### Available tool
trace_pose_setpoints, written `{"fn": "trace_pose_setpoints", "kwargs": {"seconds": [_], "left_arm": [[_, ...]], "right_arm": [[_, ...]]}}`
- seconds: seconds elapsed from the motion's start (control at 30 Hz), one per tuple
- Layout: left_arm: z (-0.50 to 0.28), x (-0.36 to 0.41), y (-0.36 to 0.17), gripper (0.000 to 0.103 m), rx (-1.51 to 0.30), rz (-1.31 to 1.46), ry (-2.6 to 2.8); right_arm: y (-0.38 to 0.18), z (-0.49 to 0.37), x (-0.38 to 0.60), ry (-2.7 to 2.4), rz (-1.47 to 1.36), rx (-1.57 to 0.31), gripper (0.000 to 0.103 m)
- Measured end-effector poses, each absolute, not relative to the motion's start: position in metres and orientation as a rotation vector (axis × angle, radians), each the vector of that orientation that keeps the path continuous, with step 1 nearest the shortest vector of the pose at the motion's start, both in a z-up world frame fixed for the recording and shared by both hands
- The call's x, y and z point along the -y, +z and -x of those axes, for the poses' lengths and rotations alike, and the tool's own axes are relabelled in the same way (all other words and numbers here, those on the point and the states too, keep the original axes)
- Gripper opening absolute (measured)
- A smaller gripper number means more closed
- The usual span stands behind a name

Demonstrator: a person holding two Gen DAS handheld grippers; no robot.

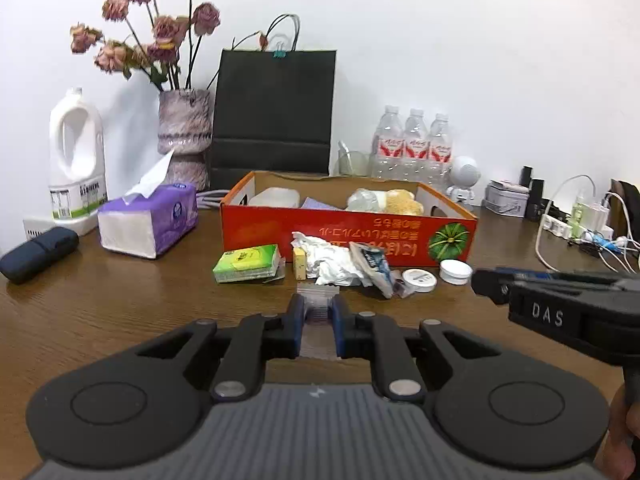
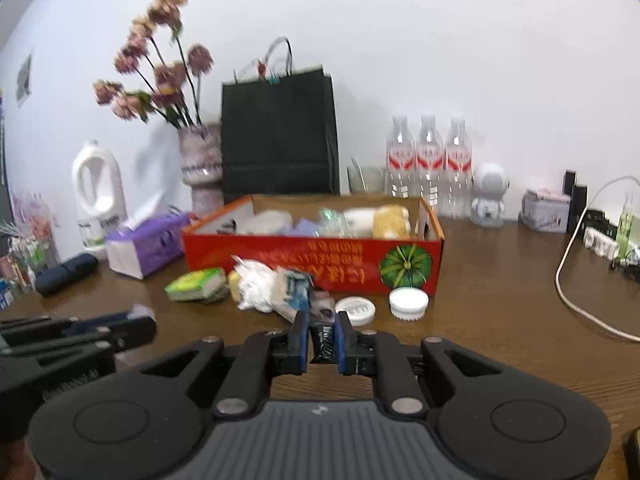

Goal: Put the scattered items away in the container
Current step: 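Carry the black tube and clear packet over the cardboard box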

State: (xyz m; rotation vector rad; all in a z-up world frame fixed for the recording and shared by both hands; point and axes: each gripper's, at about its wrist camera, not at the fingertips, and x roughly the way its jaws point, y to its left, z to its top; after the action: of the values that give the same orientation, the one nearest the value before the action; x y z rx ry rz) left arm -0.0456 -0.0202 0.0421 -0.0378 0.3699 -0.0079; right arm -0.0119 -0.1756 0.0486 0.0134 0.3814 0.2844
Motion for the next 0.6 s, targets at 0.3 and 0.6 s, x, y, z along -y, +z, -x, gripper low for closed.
{"fn": "trace_pose_setpoints", "kwargs": {"seconds": [0.3,0.6], "left_arm": [[0.085,0.028,0.056,0.015,-0.292,0.009,-0.003],[0.074,0.025,0.06,0.015,-0.295,0.019,-0.01]], "right_arm": [[0.059,0.062,0.177,0.294,-0.028,-0.293,0.012],[0.064,0.059,0.181,0.284,-0.03,-0.288,0.012]]}}
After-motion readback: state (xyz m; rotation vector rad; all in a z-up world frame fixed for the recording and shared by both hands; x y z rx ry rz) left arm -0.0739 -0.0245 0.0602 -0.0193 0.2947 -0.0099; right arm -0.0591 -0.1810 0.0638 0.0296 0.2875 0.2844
